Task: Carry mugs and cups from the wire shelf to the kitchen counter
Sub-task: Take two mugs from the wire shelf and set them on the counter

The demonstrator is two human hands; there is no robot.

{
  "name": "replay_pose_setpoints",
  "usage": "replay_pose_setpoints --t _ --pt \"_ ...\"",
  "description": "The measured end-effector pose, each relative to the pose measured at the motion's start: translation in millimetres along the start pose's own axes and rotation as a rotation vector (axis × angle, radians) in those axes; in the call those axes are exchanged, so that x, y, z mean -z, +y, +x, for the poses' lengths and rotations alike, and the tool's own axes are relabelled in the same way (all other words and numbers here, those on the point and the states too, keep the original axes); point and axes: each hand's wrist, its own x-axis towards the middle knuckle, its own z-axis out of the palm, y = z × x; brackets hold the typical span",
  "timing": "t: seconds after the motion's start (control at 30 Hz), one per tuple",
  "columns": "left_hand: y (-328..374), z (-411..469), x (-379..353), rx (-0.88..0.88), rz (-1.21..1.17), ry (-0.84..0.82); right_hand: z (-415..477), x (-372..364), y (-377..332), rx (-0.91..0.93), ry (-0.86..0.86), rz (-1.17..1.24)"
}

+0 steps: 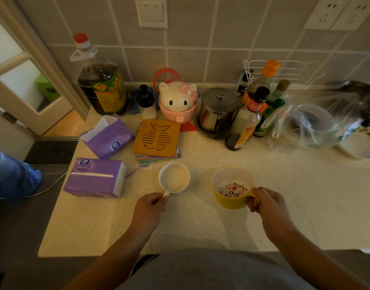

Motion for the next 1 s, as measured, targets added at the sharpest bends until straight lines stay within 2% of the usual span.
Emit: replay_pose_setpoints --t 0.2,0.37,0.5,0.63,0.77,1.0 --pt "4 1 -5 -0.030 -0.017 0.007 6 -4 4 -0.019 0.011 0.007" --pt "-7 -12 -7 -0.046 0.137 0.161 8 -10 6 -0.038 0.008 0.037" --pt "-36 -24 -10 -0.265 0.618 0.148 8 -12 11 -0.069 -0.009 0.030" --pt "-54 -26 -13 -0.224 0.869 0.072 9 -13 21 -0.122 -0.048 -0.042" --pt "-54 -27 -11 -0.226 0.910 0.026 12 -15 31 -0.183 -0.093 -0.142" --pt "-43 -33 -6 -0.221 0.928 -0.010 17 -26 34 -0.092 -0.120 -0.300"
